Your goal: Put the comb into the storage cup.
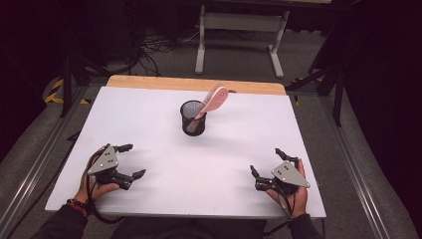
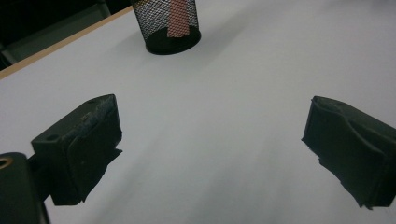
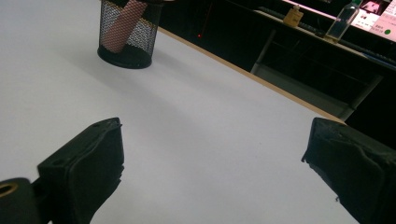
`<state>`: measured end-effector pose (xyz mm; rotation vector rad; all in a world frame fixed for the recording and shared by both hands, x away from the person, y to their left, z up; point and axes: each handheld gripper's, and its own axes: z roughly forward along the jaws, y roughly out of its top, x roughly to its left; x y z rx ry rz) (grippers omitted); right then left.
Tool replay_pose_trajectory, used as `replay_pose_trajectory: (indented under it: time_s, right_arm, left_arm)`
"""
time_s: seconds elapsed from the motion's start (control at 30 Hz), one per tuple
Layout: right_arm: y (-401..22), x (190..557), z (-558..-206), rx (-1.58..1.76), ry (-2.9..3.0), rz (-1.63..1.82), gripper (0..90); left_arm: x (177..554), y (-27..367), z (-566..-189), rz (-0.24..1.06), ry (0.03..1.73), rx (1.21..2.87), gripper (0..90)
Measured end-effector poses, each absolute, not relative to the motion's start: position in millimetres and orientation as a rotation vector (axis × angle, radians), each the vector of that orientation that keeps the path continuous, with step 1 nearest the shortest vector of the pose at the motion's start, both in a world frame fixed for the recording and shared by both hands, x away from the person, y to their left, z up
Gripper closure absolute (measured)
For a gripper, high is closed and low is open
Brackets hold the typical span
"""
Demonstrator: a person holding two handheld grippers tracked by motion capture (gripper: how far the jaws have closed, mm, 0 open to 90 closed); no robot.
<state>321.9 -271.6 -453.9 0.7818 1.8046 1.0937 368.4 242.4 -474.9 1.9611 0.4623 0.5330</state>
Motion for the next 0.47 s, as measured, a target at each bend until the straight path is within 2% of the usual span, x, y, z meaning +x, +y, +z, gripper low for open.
replay_pose_trajectory:
  time_s: [0.47]
  right_arm:
    - [-266.4,321.0,-452.3,0.733,1.812,1.111,5.0]
  left_arm:
    - [361.5,238.9,-472.7,0.589,0.478,1.964,5.1]
